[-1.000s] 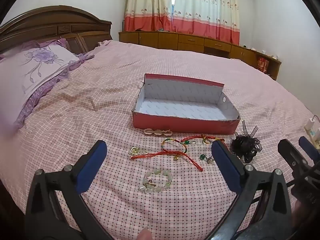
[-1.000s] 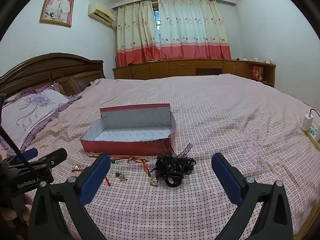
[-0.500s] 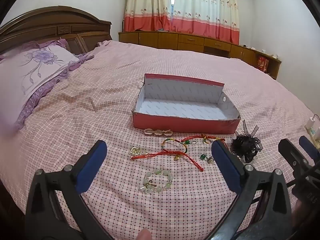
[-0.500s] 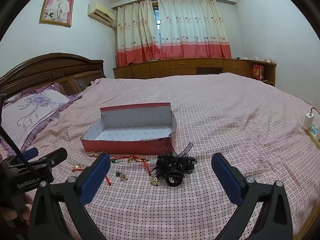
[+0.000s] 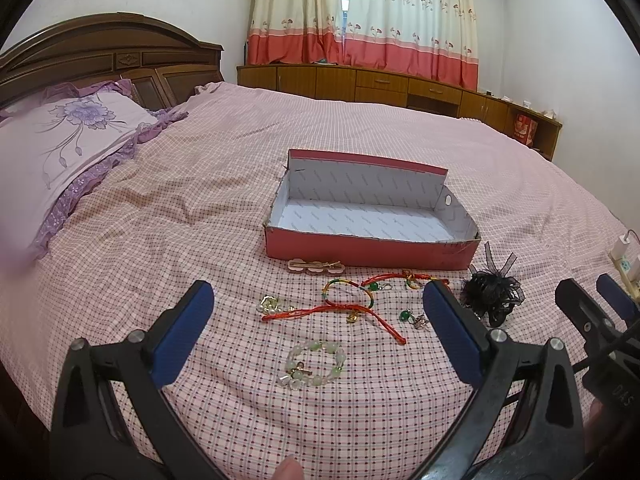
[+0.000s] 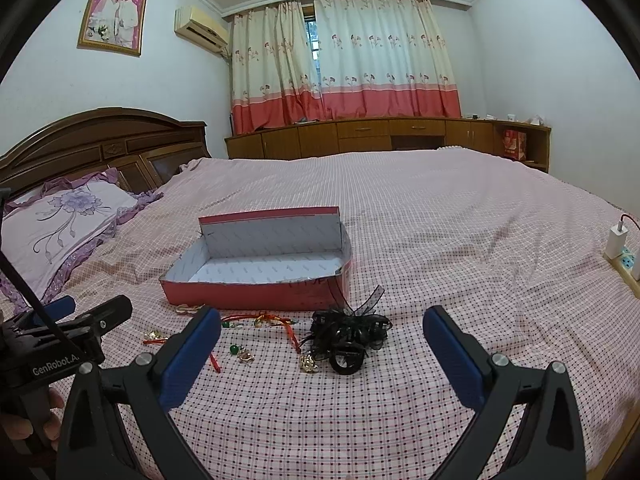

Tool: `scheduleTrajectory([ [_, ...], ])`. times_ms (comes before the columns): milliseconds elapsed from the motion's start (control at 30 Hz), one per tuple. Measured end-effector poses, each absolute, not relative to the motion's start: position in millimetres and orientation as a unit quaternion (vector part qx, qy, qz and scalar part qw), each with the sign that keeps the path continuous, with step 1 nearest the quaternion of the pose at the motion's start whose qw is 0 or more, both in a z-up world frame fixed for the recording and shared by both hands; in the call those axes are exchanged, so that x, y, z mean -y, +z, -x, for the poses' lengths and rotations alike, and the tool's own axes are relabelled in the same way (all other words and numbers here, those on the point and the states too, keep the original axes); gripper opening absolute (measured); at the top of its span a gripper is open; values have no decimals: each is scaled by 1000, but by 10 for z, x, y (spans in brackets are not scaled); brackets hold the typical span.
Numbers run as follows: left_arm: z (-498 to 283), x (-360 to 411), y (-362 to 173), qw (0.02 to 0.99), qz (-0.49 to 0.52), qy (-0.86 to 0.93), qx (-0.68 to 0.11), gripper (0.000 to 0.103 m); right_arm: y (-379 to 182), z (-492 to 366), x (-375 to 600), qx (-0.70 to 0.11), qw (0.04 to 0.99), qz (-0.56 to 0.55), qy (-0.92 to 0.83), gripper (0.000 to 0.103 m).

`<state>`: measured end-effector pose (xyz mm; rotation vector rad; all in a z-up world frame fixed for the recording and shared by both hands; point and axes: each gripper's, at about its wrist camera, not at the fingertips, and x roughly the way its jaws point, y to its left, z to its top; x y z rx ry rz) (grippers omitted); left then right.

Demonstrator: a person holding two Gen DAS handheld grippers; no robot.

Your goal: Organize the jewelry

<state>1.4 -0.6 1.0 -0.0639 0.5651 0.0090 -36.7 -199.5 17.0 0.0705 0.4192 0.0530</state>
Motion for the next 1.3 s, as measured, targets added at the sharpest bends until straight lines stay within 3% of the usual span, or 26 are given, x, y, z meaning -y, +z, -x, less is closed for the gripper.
scheduleTrajectory([
  [1300,-25,14,10,960,31,5,-278,97,176,371,1994,-209,977,-38,27,103],
])
